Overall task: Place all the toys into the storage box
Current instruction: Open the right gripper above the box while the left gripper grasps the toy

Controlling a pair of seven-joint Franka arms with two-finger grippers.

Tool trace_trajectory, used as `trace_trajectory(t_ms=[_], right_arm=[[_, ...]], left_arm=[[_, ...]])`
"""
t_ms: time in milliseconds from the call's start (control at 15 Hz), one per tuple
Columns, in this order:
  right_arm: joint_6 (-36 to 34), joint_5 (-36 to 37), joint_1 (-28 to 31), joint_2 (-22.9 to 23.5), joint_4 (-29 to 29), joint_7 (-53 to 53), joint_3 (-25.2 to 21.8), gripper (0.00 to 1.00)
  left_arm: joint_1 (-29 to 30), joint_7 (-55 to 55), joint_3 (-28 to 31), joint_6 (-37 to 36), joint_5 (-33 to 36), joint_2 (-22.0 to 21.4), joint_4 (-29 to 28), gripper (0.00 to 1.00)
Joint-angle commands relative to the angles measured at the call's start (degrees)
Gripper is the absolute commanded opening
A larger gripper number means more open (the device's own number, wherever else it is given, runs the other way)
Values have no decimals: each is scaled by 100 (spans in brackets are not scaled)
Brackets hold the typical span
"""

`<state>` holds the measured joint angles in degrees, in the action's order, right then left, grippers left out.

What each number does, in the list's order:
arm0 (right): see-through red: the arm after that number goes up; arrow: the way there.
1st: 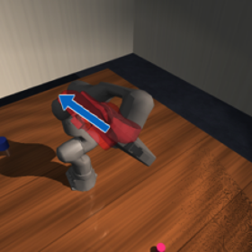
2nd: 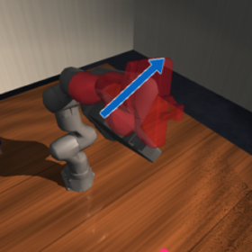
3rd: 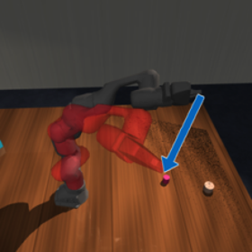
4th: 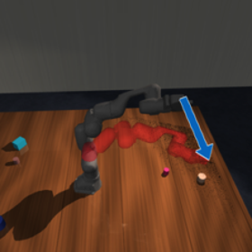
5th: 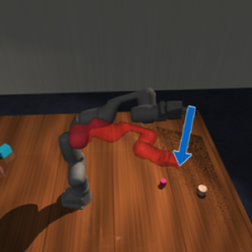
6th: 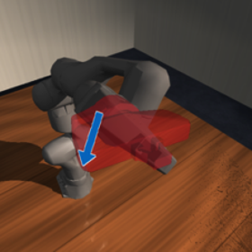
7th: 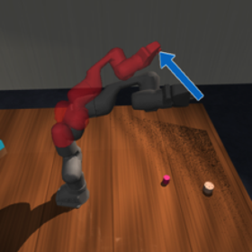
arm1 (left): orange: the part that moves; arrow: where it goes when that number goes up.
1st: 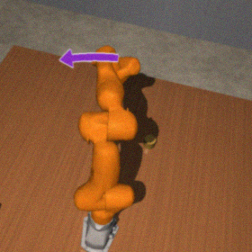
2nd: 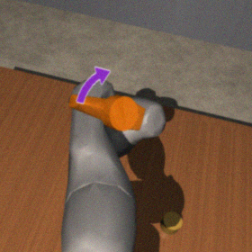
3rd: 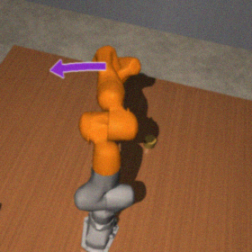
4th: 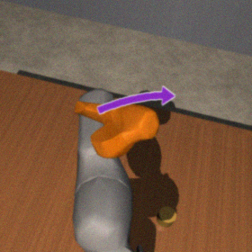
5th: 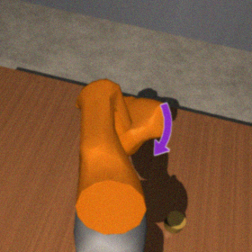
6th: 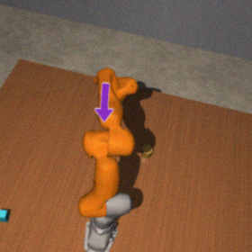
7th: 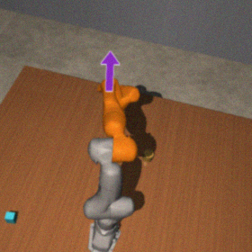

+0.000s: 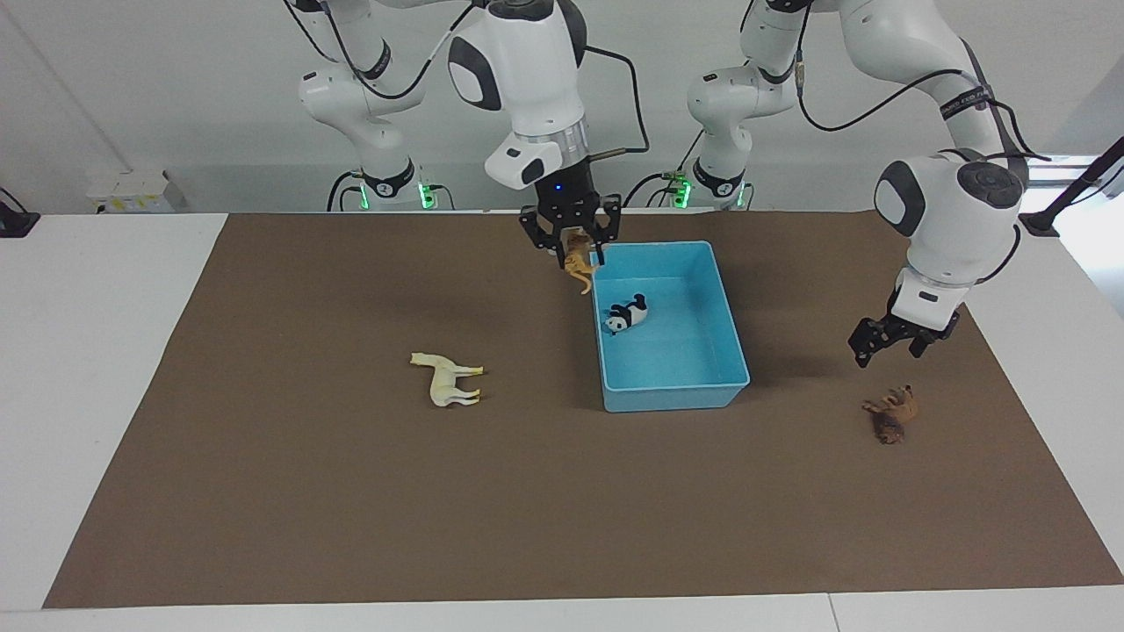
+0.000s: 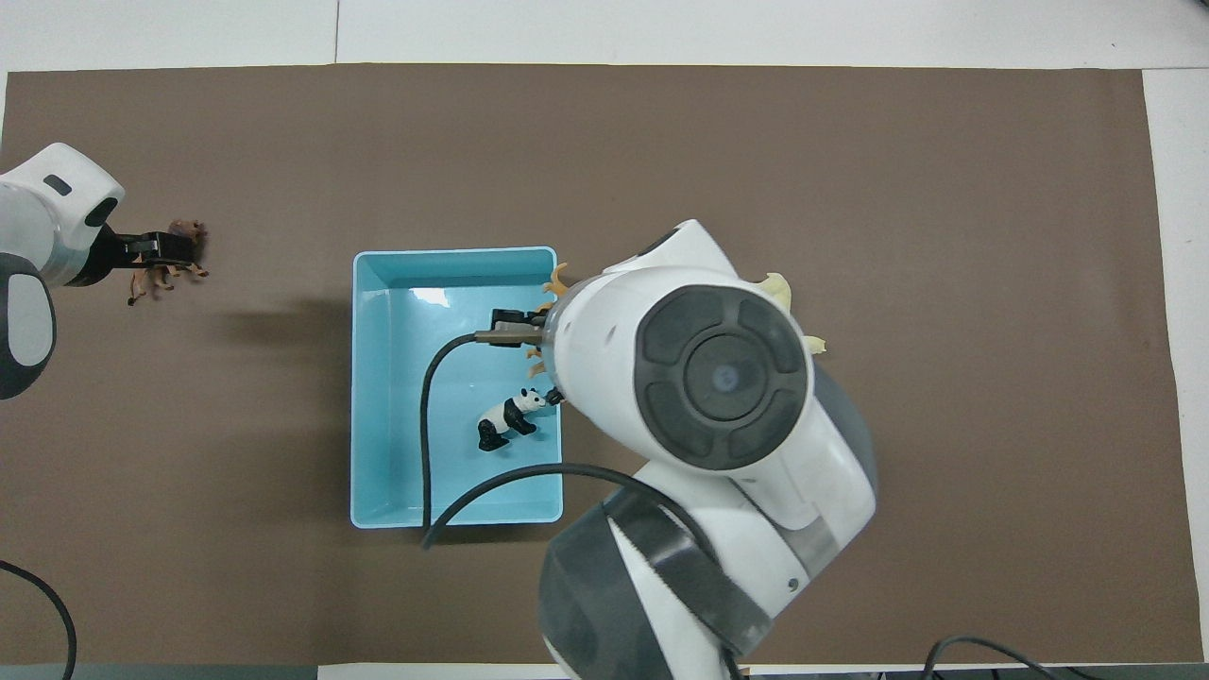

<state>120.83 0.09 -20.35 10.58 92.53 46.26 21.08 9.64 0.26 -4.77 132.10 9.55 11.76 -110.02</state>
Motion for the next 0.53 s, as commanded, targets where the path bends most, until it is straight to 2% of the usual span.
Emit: trace_trajectory(t_ms=[0,200,333,467], right_arm=[[624,-18,-477,504,-7,355,-33,0],[986,87,-838,856,99,541,-42,0],[1134,682,-1049,1269,99,804,-51,0],[1591,1045,-989,1516,195,1068,-51,0]], left_arm=[[249,570,-77,307,424,334,156,100],[188,589,-77,325,784,1116,779,100],[231,598,-86,534,794,1302,807,100],[197,589,-86,667,785,1442,789,100]])
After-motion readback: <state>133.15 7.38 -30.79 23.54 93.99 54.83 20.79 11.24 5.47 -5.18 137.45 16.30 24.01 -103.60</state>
